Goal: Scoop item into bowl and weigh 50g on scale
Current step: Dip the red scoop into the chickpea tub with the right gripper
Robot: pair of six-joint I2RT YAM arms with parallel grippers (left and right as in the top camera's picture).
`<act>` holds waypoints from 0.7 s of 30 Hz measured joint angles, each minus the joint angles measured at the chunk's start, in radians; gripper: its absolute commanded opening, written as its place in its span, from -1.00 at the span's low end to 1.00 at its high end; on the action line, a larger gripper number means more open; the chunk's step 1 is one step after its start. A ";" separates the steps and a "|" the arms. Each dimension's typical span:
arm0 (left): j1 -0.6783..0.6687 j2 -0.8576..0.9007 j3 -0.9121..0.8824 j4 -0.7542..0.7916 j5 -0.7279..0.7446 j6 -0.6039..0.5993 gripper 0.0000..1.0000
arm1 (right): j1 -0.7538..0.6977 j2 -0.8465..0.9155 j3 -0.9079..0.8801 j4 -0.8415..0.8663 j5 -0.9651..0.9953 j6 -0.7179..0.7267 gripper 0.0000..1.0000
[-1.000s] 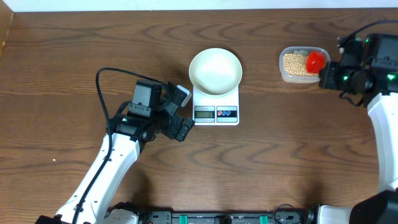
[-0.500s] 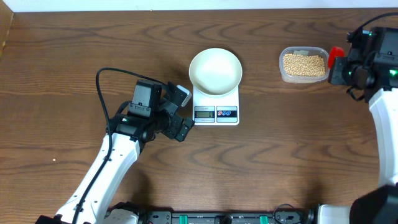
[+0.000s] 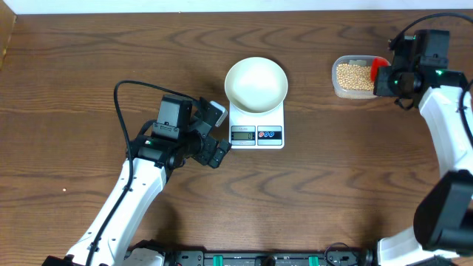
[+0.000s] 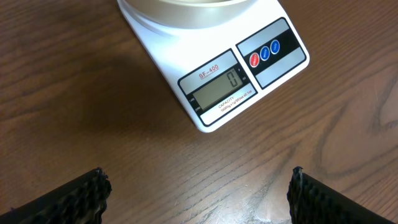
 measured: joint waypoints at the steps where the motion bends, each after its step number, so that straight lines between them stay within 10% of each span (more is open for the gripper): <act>1: 0.000 0.000 0.000 0.000 0.000 0.000 0.87 | 0.000 0.015 0.000 0.004 -0.012 0.000 -0.98; 21: 0.000 0.000 0.000 0.000 0.000 0.000 0.87 | -0.076 0.138 0.000 0.011 -0.356 0.055 -0.98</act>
